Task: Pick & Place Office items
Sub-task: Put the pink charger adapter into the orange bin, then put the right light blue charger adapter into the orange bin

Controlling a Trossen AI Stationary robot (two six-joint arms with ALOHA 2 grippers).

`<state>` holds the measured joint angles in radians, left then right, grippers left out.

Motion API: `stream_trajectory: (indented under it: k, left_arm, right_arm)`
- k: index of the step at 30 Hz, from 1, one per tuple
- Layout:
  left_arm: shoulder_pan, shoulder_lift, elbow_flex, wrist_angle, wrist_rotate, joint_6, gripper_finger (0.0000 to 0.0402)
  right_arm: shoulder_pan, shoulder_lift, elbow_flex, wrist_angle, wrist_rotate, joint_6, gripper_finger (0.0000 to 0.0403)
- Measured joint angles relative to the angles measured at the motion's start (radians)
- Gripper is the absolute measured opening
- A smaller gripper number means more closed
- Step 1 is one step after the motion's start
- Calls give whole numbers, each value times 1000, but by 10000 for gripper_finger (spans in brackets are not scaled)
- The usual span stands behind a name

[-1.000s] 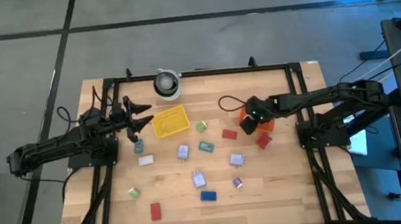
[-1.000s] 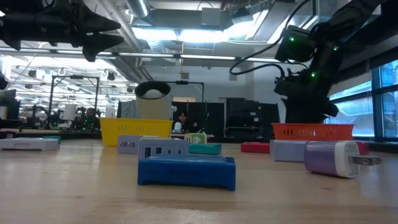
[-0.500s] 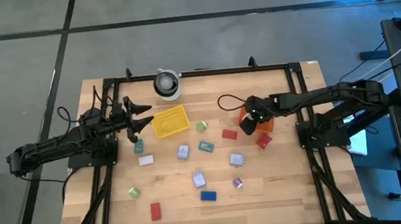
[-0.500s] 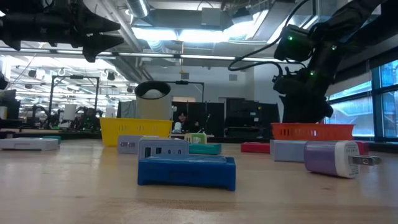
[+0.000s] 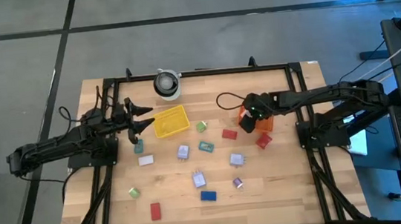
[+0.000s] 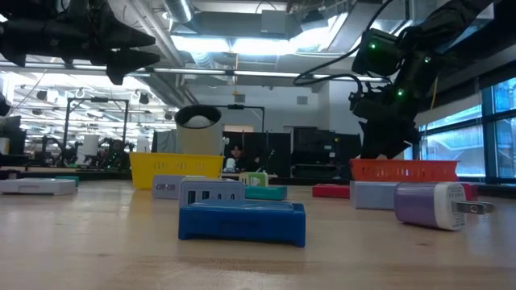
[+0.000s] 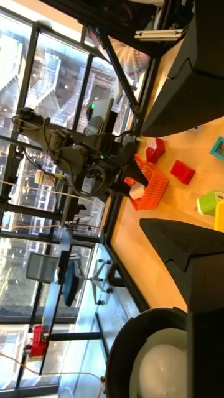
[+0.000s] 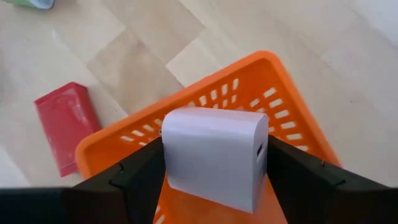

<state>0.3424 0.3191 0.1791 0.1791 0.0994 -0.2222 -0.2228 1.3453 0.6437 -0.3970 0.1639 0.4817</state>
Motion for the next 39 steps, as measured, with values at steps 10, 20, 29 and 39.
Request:
stream_trajectory:
  k: [10, 20, 29, 39]
  left_arm:
    - [0, 0, 0, 0, 0, 0, 222]
    - [0, 0, 0, 0, 0, 0, 222]
    - [0, 0, 0, 1, -11, 0, 222]
    - [0, 0, 0, -4, -11, -3, 222]
  right_arm:
    - [-9, 0, 0, -11, -23, 31, 306]
    - [-13, -10, 1, -12, 5, 47, 299]
    - [22, -87, 204, -277, 112, 33, 263]
    - [222, -117, 346, -391, 75, 119, 263]
